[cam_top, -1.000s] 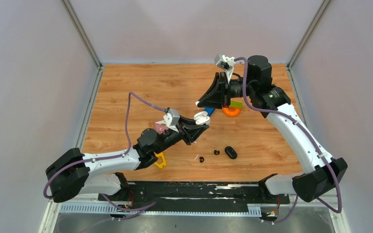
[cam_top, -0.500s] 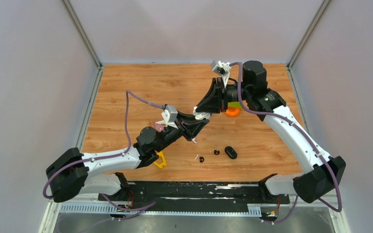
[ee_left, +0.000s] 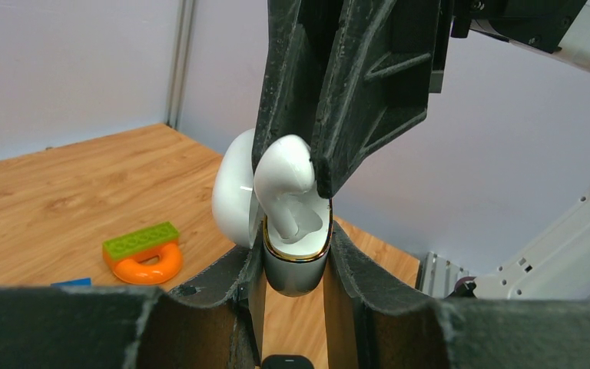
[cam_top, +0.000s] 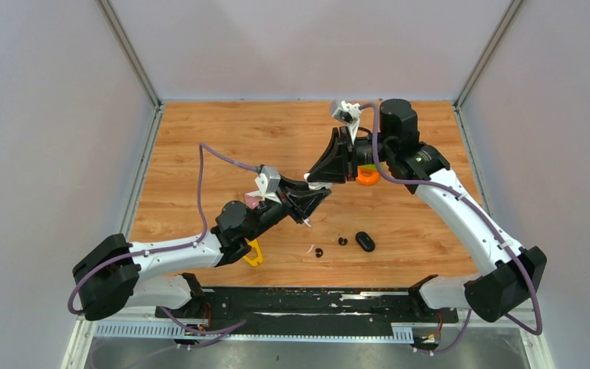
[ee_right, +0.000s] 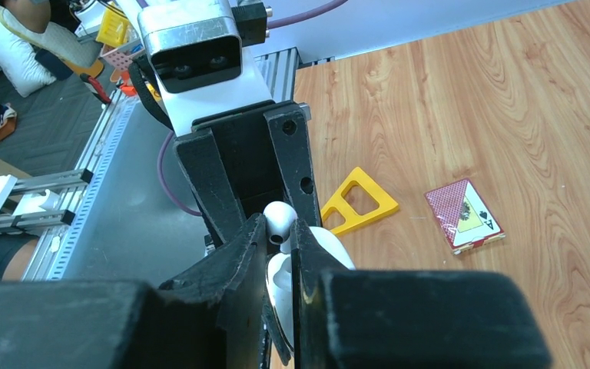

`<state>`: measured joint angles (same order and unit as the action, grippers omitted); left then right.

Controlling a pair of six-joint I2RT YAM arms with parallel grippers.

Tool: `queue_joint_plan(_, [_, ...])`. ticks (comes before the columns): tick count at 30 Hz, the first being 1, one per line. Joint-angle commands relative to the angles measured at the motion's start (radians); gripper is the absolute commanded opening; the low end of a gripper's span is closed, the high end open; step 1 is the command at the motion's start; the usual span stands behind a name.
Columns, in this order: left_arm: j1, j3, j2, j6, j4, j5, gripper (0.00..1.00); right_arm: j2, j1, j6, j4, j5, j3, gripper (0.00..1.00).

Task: Insert the wireless bluetooth earbuds into the charging case
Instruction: Place the earbud in the charging case.

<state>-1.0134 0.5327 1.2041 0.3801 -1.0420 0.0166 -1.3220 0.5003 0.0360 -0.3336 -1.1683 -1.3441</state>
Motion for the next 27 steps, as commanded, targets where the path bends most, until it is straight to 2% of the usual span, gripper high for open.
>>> queue_joint_plan(1, [-0.002,0.040,-0.021,0.008,-0.065,-0.014,0.00,0.039,0.006,-0.084,-0.013,0.000,-0.003,0.15])
queue_joint_plan(9, [-0.003,0.043,-0.028,0.005,-0.054,-0.014,0.00,0.050,0.006,-0.164,-0.073,0.010,0.000,0.15])
queue_joint_plan(27, [-0.003,0.050,-0.028,0.001,-0.060,-0.038,0.00,0.056,0.007,-0.170,-0.050,0.009,0.046,0.15])
